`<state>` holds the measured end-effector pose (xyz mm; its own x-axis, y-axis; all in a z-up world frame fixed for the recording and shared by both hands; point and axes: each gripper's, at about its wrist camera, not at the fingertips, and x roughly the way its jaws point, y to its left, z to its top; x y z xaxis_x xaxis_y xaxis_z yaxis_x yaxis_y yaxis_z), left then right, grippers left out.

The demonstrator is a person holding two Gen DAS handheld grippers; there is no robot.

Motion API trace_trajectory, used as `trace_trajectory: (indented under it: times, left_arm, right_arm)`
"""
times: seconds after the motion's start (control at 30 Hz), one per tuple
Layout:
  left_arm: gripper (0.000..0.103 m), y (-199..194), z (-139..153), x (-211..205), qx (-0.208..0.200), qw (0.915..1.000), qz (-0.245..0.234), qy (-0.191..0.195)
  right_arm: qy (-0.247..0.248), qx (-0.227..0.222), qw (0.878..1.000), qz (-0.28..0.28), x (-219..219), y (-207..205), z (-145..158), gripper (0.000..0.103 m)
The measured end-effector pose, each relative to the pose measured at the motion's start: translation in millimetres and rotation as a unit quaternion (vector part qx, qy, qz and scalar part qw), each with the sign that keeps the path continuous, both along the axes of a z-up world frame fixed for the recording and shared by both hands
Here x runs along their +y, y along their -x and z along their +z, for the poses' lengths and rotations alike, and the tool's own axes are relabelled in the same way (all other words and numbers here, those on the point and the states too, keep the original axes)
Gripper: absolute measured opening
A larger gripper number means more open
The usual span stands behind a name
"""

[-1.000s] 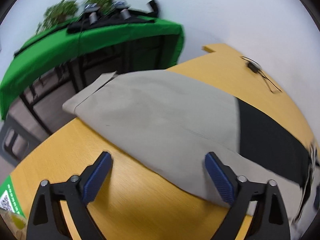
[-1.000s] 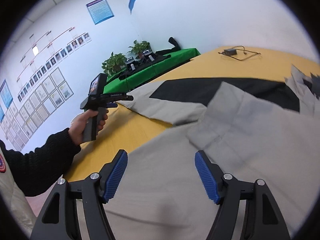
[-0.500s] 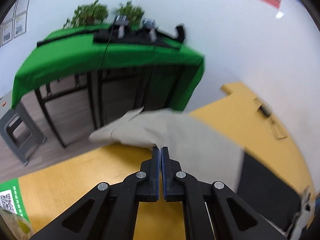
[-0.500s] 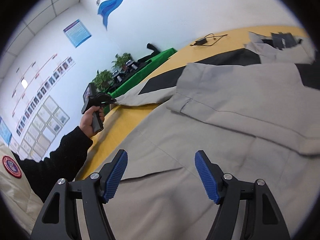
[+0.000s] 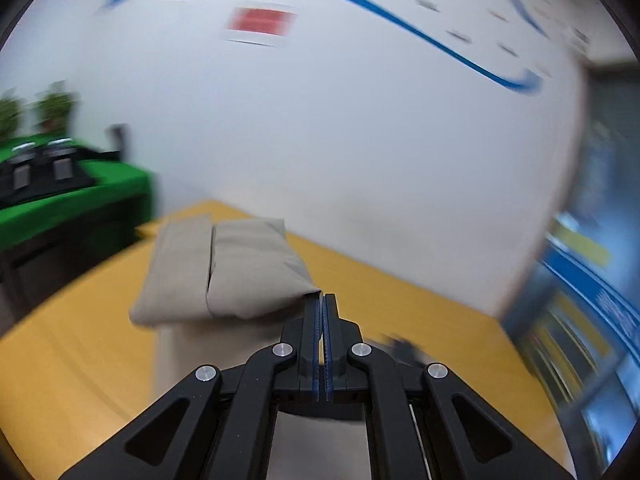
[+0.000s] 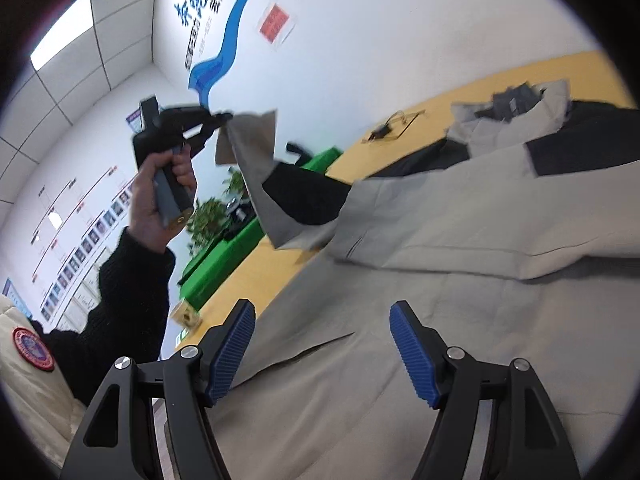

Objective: Fold clothes

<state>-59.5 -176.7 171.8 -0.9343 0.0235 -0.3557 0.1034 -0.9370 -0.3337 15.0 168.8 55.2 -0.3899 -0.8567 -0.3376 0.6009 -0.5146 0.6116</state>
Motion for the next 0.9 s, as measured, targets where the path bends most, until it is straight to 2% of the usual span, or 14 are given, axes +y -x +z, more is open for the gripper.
trace_trajectory:
  times: [0.07, 0.1, 0.17, 0.23, 0.27, 0.3, 0.33, 0.37, 0.4, 0.43, 0.5, 0.6, 0.77, 0.9]
  left_arm:
    - [0.001, 5, -16, 86, -0.022, 0.9948, -0.091, 0.042]
    - [0.003, 6, -27, 129, -0.037, 0.988, -0.135, 0.064]
    - [0.004, 3, -58, 204, -0.071, 0.9684, -0.204, 0.124]
    - [0.01, 0, -89, 246, -0.108, 0.9527, -0.214, 0.187]
    - [0.015, -1, -102, 257, -0.125, 0.9477, -0.21, 0.205]
    - [0.028, -4, -113, 261, -0.137, 0.9454, -0.208, 0.21]
    - [0.046, -7, -120, 260, -0.139, 0.9457, -0.205, 0.21]
    - [0.055, -8, -119, 258, -0.134, 0.9479, -0.195, 0.213]
    - [0.071, -10, -118, 257, -0.129, 0.9499, -0.185, 0.216]
    - [0.082, -13, -117, 253, -0.123, 0.952, -0.177, 0.218]
    - [0.09, -30, -111, 227, -0.097, 0.9564, -0.168, 0.218]
    - [0.1, -51, -109, 183, -0.094, 0.9589, -0.135, 0.231]
    - [0.101, -57, -137, 114, -0.147, 0.9565, -0.072, 0.242]
    - [0.101, -48, -163, 64, -0.181, 0.9565, -0.038, 0.226]
  right_arm:
    - [0.015, 0.007, 0.999, -0.03, 26, -7, 5, 0.071]
    - [0.023, 0.01, 0.999, -0.044, 39, -10, 7, 0.071]
    - [0.026, 0.011, 0.997, -0.078, 69, -19, 8, 0.071]
    - [0.032, -0.005, 0.993, -0.111, 99, -24, 3, 0.071]
    - [0.034, -0.016, 0.991, -0.126, 114, -26, -2, 0.072]
    - [0.035, -0.027, 0.989, -0.139, 127, -28, -5, 0.073]
    - [0.035, -0.038, 0.987, -0.152, 139, -30, -9, 0.074]
    - [0.024, -0.042, 0.986, -0.158, 142, -26, -10, 0.074]
    - [0.009, -0.045, 0.986, -0.161, 141, -21, -9, 0.074]
    - [-0.006, -0.047, 0.985, -0.164, 140, -16, -8, 0.075]
    - [-0.036, -0.052, 0.983, -0.171, 138, -6, -6, 0.077]
    - [-0.08, -0.058, 0.979, -0.181, 136, 9, -4, 0.078]
    - [-0.139, -0.073, 0.966, -0.206, 128, 37, -3, 0.078]
    - [-0.18, -0.112, 0.946, -0.244, 140, 51, -18, 0.078]
